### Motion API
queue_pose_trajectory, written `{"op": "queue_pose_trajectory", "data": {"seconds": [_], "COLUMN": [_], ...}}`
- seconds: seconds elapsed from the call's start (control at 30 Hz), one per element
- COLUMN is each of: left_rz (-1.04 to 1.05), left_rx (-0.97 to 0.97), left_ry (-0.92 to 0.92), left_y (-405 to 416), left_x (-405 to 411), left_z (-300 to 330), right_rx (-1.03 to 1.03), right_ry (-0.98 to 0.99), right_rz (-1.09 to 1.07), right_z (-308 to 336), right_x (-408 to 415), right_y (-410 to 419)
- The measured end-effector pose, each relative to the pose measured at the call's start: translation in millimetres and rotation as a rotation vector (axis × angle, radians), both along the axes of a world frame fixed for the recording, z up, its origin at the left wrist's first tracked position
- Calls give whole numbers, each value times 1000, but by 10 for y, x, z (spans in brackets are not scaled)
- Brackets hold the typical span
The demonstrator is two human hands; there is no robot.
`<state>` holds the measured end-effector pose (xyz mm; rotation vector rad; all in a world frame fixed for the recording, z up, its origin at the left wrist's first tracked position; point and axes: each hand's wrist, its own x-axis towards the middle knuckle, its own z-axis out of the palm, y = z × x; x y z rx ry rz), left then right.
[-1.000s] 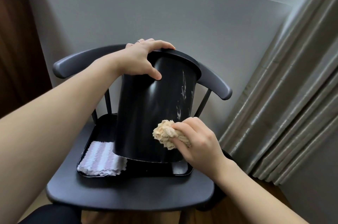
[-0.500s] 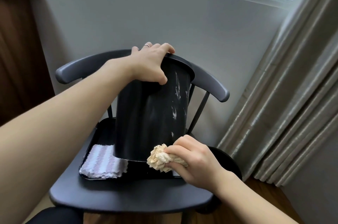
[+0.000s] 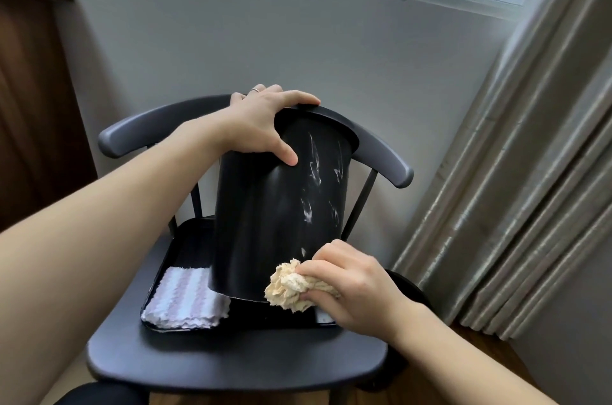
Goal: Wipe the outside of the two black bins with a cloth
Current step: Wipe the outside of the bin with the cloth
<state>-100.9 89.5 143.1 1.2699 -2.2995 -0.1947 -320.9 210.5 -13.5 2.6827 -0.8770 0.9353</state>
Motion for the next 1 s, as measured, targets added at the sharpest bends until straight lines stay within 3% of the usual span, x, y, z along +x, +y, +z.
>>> {"op": "queue_pose_trajectory", "data": {"seconds": [0.37, 0.63, 0.87, 1.0], "left_rz": [-100, -103, -108, -109], "left_rx": [57, 38, 7, 6], "left_ry": [-21, -19, -26, -40], "left_y": [40, 3, 55, 79], "left_x": [89, 97, 53, 51], "left_z": [29, -4, 1, 21], "right_rx": [-169, -195, -228, -228], "right_ry": [-319, -88, -312, -289], "right_rz": [-250, -114, -322, -326], "right_z": [824, 429, 979, 1090], "right_x": [141, 51, 126, 138], "right_y": [-629, -356, -648, -739]}}
